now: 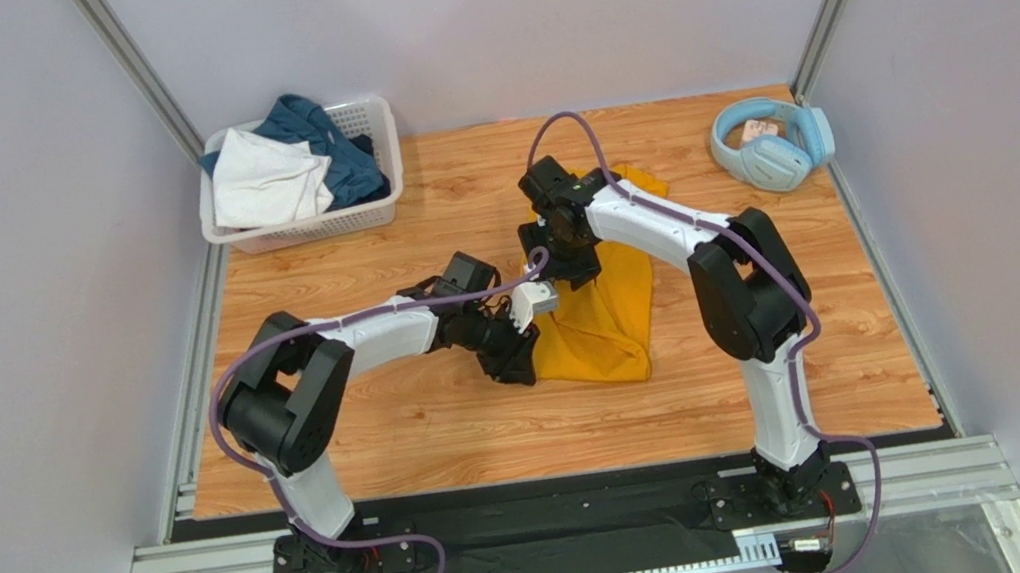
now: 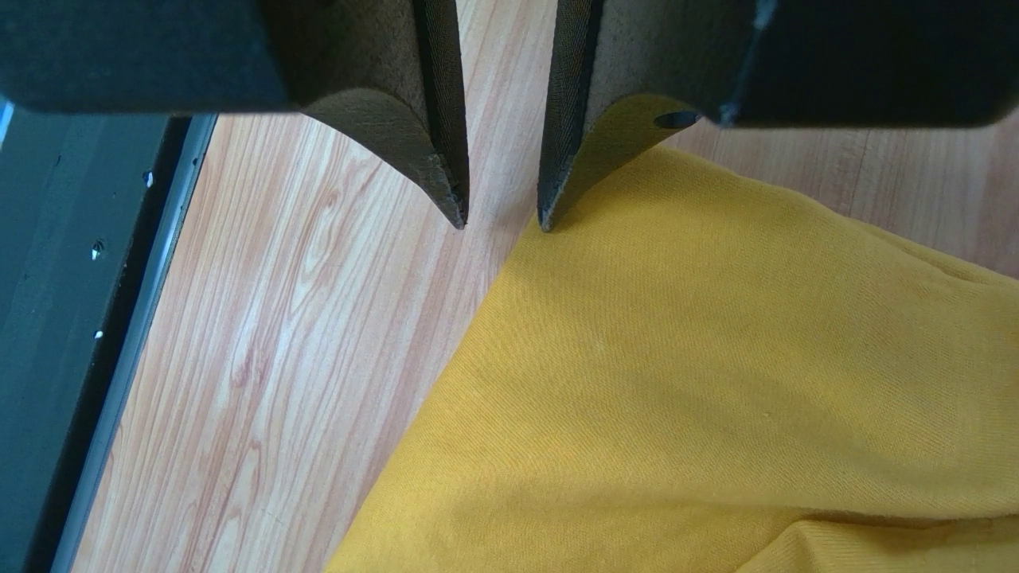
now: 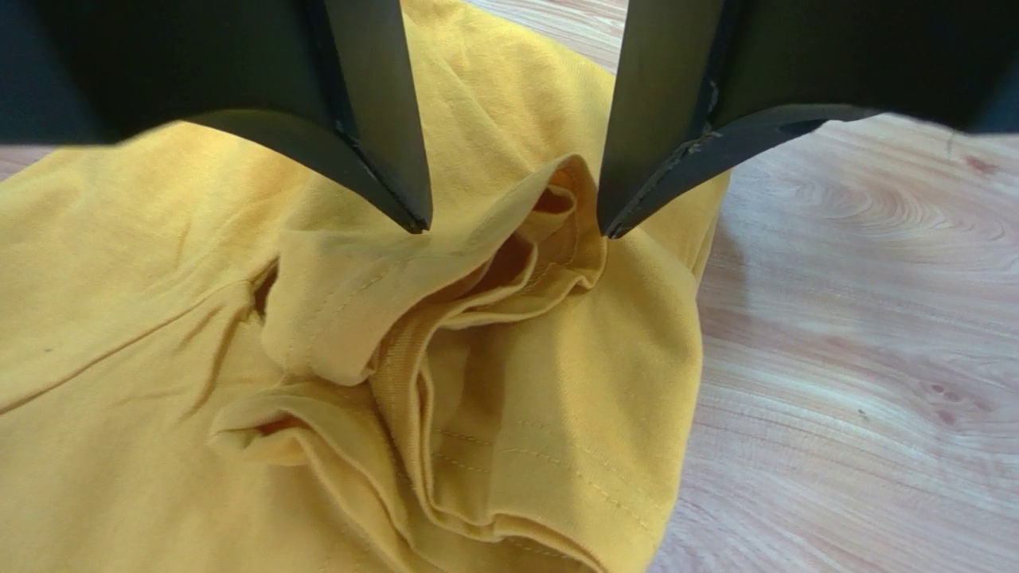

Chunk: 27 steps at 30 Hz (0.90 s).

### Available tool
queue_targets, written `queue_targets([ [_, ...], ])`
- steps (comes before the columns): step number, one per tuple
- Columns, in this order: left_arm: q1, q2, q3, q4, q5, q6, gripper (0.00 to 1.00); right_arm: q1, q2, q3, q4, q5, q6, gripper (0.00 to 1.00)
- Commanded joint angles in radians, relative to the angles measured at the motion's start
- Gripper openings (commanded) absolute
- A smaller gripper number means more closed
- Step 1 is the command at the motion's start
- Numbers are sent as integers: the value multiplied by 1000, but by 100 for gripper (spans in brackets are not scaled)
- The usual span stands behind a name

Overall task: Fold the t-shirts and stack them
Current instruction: Fold the tshirt

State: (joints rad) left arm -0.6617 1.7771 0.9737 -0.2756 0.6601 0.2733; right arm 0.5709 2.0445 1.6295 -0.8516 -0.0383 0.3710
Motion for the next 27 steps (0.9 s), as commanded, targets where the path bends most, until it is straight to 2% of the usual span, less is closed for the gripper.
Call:
queue_targets([
  [1, -9, -15, 3, -17, 4, -8, 34, 15, -15, 36, -3, -26, -1, 61],
  [3, -12, -16, 2, -17, 6, -6, 34, 15, -12, 35, -7, -25, -3, 60],
  [6, -15, -16, 6, -22, 4, -6, 34, 15, 16, 43, -18, -17, -1, 51],
  [9, -16, -22, 8, -27, 3, -2, 34, 17, 40, 52, -27, -21, 3, 25],
  [10, -18, -24, 10, -27, 3, 3, 34, 15, 42, 61, -32, -17, 8, 1],
  [16, -21, -27, 5, -36, -2, 12, 34, 1, -30, 130, -141, 102, -21, 0],
  [20, -21, -27, 8, -40, 3, 14, 34, -54, -69, 217, -205, 179, -50, 0],
  [24, -22, -34, 20, -54, 7, 18, 34, -150, -46, 259, -260, 179, -61, 0],
  [27, -27, -47, 23, -65, 9, 23, 34, -195, 14, 262, -308, 272, -64, 0],
])
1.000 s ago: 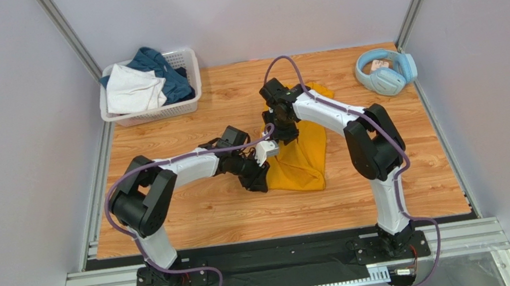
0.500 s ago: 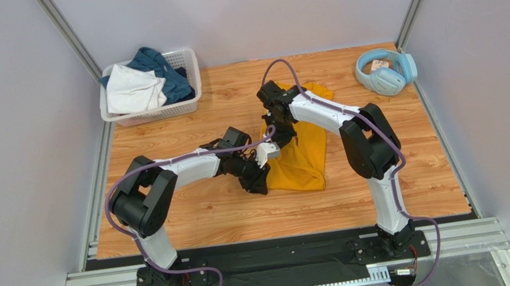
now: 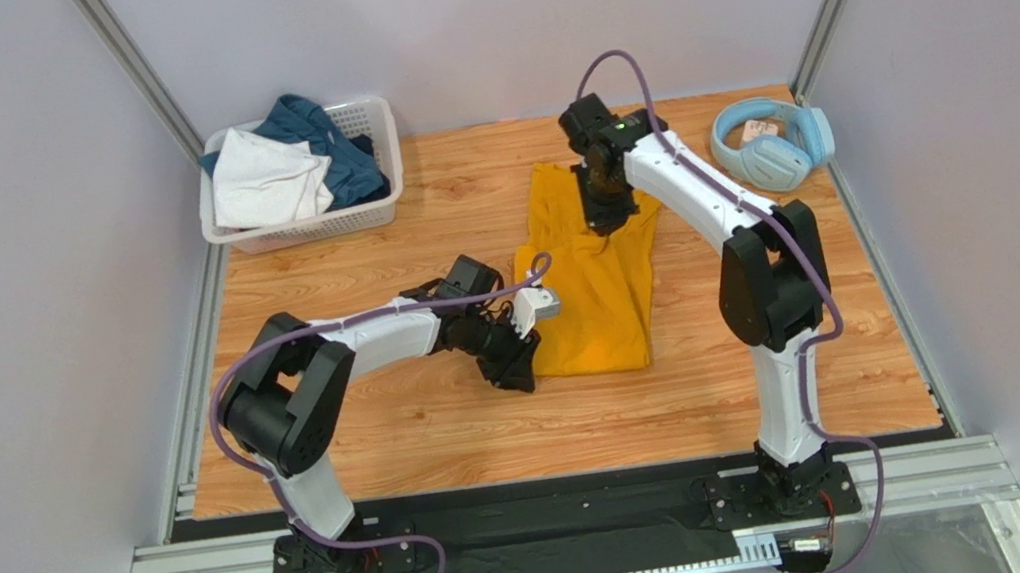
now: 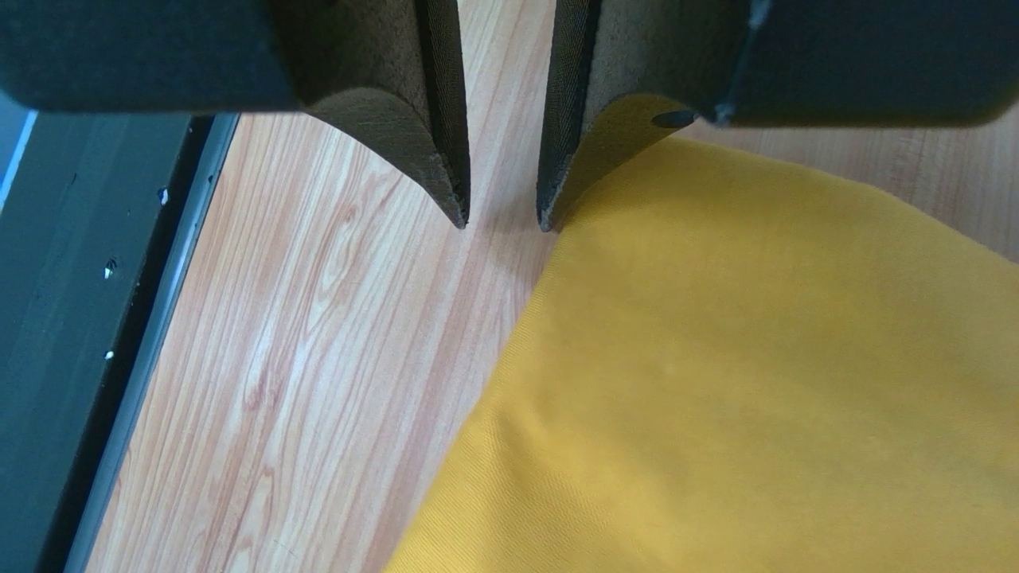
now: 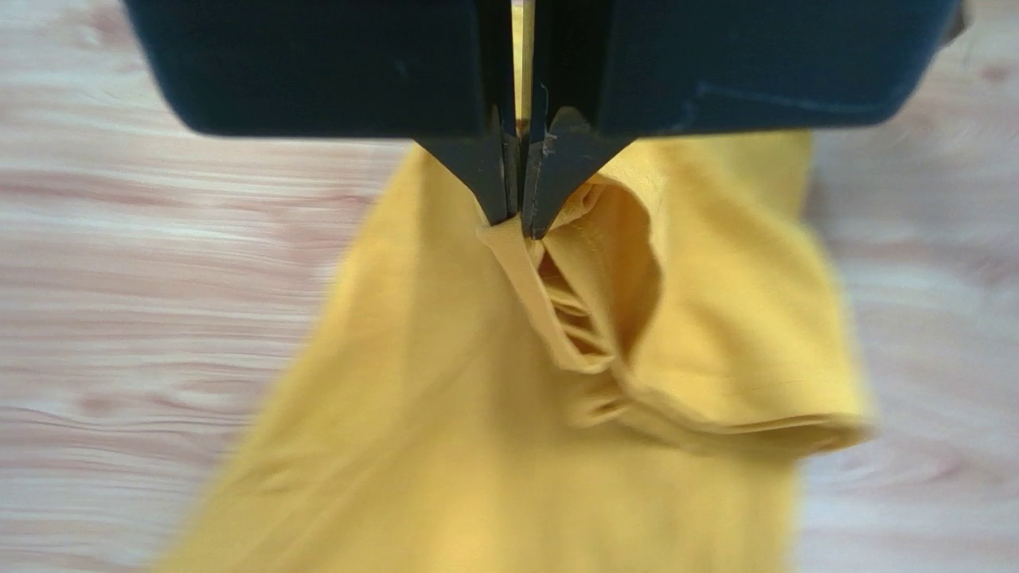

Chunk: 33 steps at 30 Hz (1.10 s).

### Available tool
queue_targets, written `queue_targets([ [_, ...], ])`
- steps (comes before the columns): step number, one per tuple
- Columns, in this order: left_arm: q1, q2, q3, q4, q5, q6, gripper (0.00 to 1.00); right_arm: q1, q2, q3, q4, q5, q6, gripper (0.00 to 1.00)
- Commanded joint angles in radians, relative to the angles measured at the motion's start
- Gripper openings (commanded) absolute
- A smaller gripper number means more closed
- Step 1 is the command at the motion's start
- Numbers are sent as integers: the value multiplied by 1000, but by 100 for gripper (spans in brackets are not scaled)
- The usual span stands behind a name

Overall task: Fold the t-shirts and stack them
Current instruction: Fold the tshirt

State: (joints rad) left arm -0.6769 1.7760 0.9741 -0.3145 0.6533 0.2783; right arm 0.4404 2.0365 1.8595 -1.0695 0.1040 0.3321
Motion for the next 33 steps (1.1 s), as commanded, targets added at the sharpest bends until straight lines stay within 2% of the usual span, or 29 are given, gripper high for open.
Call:
queue_targets([
  [1, -12, -49, 26, -28, 17, 19, 34, -74, 37, 30, -101, 161, -21, 0],
  [2, -15, -53, 26, -32, 17, 21, 34, -84, 72, 33, -122, 180, -21, 0],
  [3, -16, -56, 28, -34, 19, 24, 34, -106, 88, 38, -133, 197, -12, 5],
  [5, -18, -64, 31, -38, 17, 27, 34, -127, 131, 41, -174, 200, 5, 6],
  [6, -19, -66, 32, -41, 17, 28, 34, -141, 142, 38, -188, 204, 21, 11],
  [8, -19, -69, 34, -46, 17, 36, 34, -144, 152, 24, -222, 252, 42, 28],
  [9, -21, -69, 35, -47, 16, 38, 34, -146, 152, 20, -228, 299, 59, 43],
  [10, -21, -69, 35, -52, 17, 39, 34, -149, 146, 14, -228, 319, 71, 49],
  [11, -23, -69, 37, -54, 19, 41, 34, -154, 137, 17, -237, 357, 87, 62],
  [14, -23, -73, 34, -61, 16, 51, 34, -166, 81, 46, -250, 447, 131, 77],
  [16, -23, -82, 32, -69, 3, 58, 34, -167, 12, 59, -242, 473, 148, 79],
  [19, -23, -108, 34, -78, 0, 64, 34, -155, -102, 37, -193, 432, 137, 81],
  [22, -23, -139, 40, -71, 11, 58, 34, -138, -236, -69, -92, 283, 130, 83],
  [24, -21, -139, 70, -77, 17, 58, 34, -131, -298, -170, -46, 199, 137, 88],
  [28, -7, -128, 144, -112, 22, 52, 34, -94, -409, -328, 44, 39, 145, 90],
  [31, 46, -144, 178, -110, 60, 7, 34, 4, -496, -498, 98, -33, 179, 91],
  [33, 104, -154, 184, -103, 80, -13, 34, 84, -536, -627, 124, -56, 227, 89],
])
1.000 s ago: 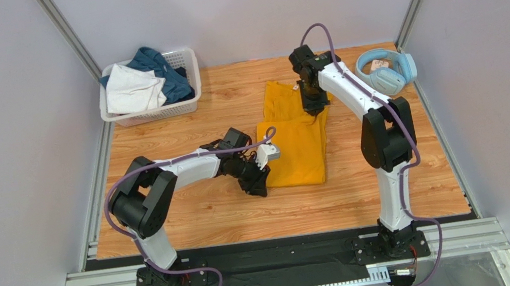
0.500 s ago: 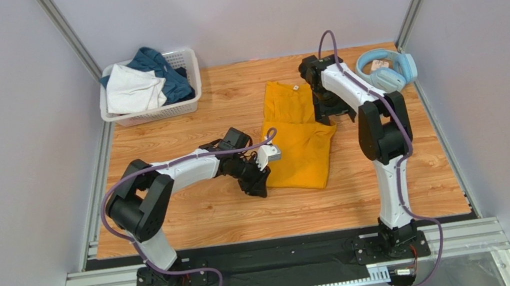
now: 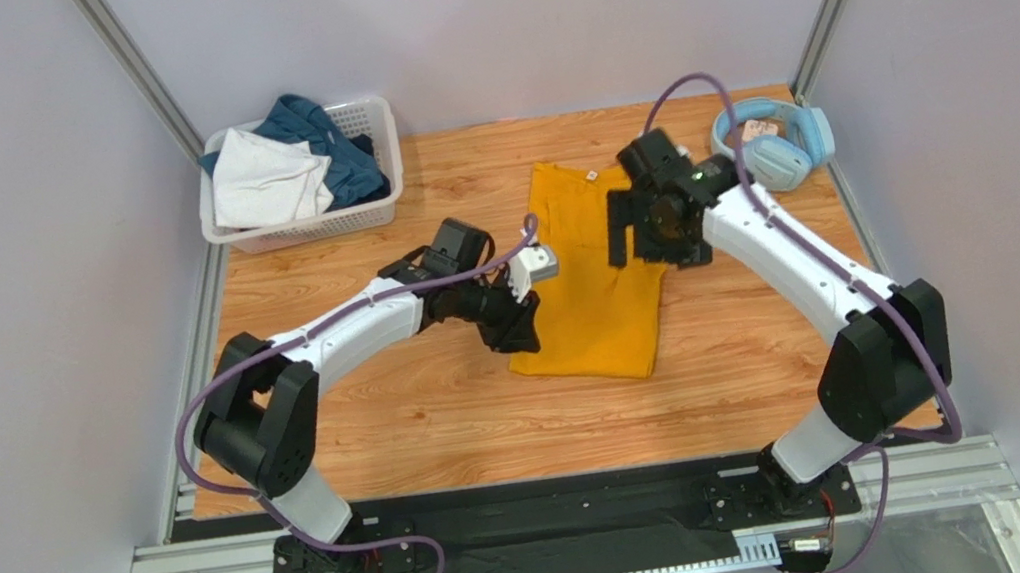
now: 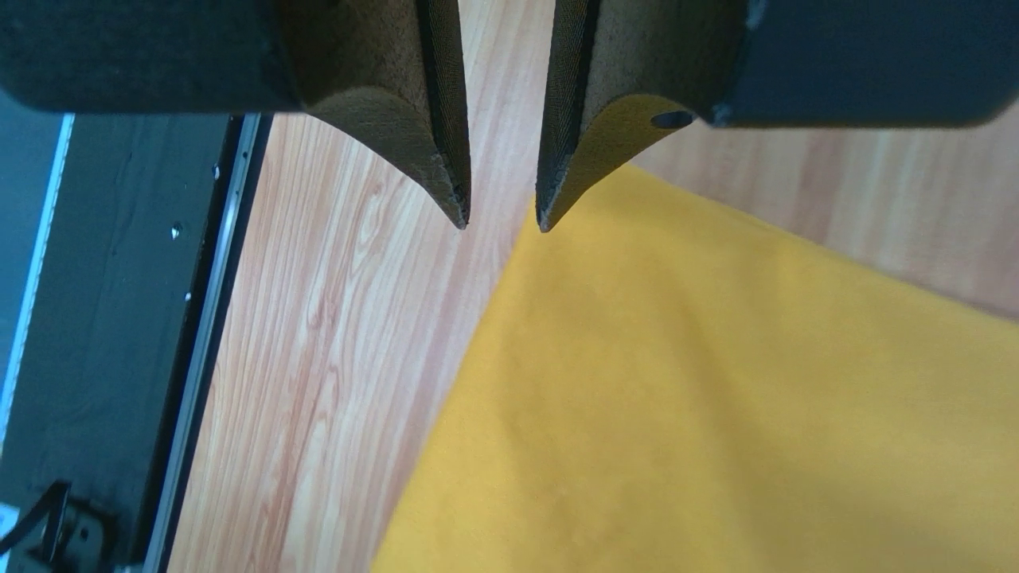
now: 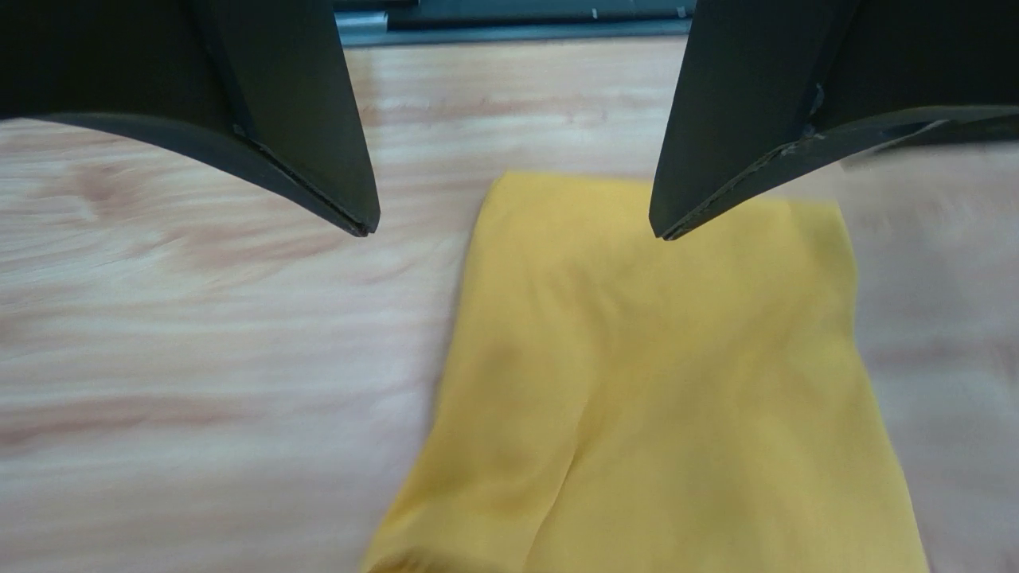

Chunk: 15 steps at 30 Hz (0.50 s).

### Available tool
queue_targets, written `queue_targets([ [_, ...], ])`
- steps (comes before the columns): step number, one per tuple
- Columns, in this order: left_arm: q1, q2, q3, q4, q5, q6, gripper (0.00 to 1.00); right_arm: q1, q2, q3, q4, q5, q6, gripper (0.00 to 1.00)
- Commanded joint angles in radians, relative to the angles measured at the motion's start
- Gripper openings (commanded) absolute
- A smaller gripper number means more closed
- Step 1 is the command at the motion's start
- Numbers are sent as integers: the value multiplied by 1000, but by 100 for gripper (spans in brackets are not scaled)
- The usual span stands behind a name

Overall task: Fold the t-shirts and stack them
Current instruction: Fold the tshirt

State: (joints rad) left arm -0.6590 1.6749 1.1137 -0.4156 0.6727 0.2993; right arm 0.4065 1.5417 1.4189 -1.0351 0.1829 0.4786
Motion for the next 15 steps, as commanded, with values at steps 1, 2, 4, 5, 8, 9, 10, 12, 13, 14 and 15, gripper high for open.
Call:
queue_targets([
  [1, 99, -60, 44, -8, 59, -28, 34, 139, -54, -234, 119, -140, 101, 87],
  [2, 107, -61, 44, -17, 56, -22, 34, 173, -67, -276, 141, -167, 120, 86],
  [4, 114, -70, 23, -31, 48, -9, 34, 204, -112, -396, 214, -207, 185, 84],
  [5, 114, -73, 12, -31, 50, -9, 34, 224, -123, -426, 233, -217, 207, 82],
  [8, 108, -67, -23, -29, 47, -12, 38, 235, -150, -527, 299, -226, 256, 80],
  [9, 104, -52, -28, -35, 45, -11, 40, 235, -152, -538, 309, -221, 262, 80],
  [10, 92, -44, -31, -41, 41, -8, 40, 233, -144, -543, 311, -218, 267, 79],
  [12, 78, -26, -41, -43, 39, 3, 40, 233, -135, -541, 311, -197, 265, 78],
  [13, 64, -23, -46, -42, 33, 6, 40, 233, -126, -538, 311, -191, 256, 78],
  [14, 59, -18, -51, -38, 34, 3, 40, 235, -118, -526, 311, -185, 252, 78],
  [15, 55, -8, -52, -37, 33, 1, 40, 232, -109, -519, 314, -184, 247, 77],
])
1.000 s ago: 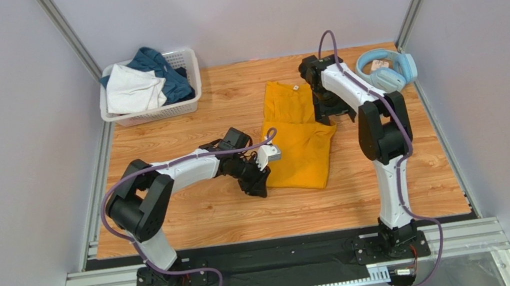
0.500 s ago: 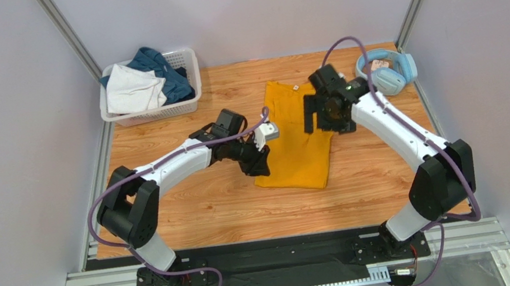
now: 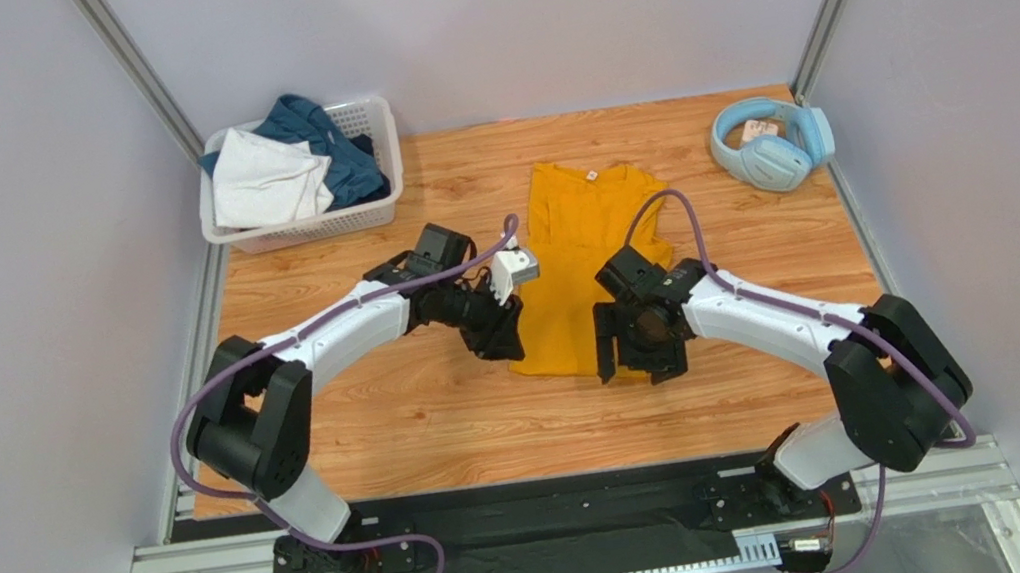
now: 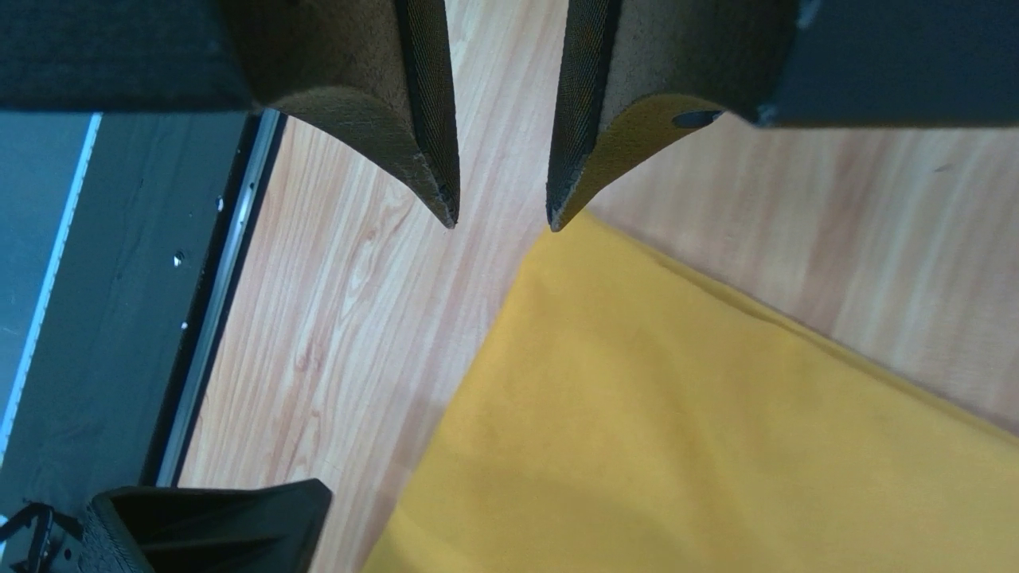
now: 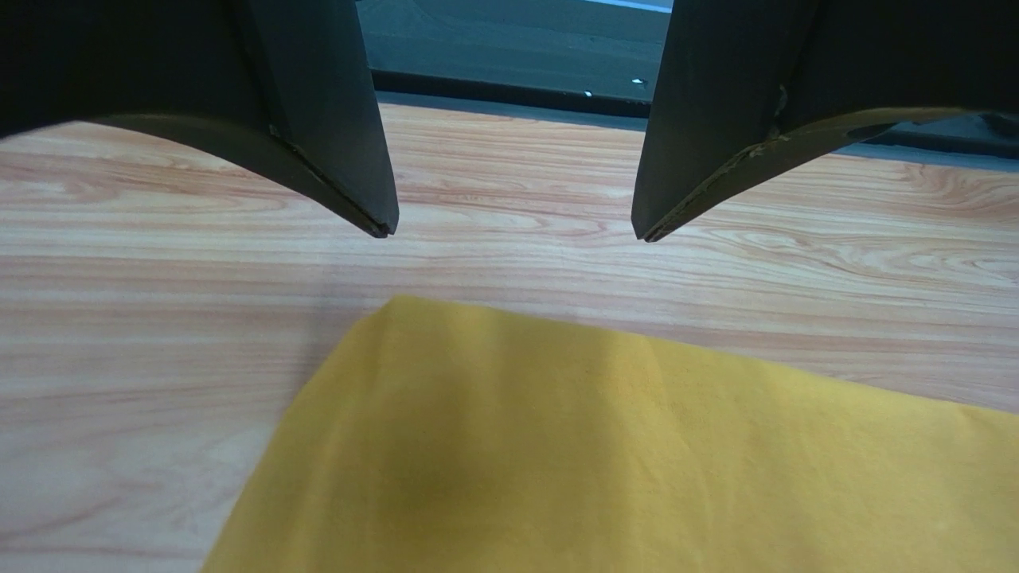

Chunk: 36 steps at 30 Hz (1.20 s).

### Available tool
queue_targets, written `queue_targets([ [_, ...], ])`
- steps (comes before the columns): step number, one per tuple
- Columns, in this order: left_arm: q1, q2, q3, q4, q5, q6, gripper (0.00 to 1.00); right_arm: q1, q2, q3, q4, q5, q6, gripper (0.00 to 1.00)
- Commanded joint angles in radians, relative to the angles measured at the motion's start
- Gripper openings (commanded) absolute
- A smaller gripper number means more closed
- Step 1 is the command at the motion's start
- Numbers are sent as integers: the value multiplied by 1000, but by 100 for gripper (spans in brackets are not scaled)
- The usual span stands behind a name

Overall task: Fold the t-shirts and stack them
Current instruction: Fold the tshirt

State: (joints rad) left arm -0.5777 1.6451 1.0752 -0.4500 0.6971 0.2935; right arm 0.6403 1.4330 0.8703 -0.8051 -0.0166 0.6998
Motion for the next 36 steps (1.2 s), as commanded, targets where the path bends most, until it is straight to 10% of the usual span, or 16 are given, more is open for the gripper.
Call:
queue_targets([
  [1, -30, 30, -15, -1, 8, 4, 40, -2, 12, 38, 87, 48, 21, 77],
  [27, -71, 159, -1, 0, -16, -28, 49, -28, 72, 1, 67, 179, 47, 70],
  [36, -70, 214, 48, 14, -41, -30, 49, -37, 145, 3, 125, 162, 33, 51],
])
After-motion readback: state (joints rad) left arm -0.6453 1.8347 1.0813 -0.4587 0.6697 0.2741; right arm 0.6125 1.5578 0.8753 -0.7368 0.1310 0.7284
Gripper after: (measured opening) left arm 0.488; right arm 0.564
